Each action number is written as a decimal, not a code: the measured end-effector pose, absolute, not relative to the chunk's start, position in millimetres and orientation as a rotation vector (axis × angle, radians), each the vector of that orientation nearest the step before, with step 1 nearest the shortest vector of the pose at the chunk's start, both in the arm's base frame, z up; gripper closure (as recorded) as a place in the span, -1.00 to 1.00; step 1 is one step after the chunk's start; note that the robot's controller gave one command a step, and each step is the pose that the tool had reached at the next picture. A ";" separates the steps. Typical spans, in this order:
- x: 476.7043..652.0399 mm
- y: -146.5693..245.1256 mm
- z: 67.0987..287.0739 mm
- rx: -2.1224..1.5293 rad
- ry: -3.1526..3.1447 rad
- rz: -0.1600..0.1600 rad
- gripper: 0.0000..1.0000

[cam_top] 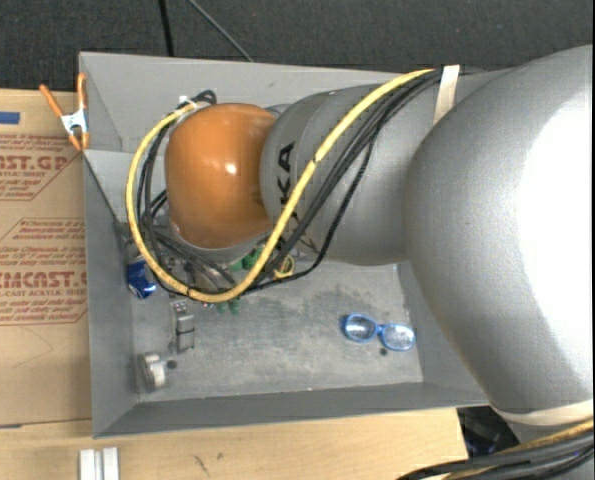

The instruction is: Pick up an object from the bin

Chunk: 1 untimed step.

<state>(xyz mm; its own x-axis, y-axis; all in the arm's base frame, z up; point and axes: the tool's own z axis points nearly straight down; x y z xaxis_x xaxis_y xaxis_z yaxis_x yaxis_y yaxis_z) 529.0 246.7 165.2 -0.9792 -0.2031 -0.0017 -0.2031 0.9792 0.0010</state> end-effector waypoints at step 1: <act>500.7 226.4 79.6 -1.084 2.954 0.001 -1.00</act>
Offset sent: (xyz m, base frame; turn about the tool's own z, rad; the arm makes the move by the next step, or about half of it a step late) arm -0.0265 -0.0202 -0.0830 -0.4978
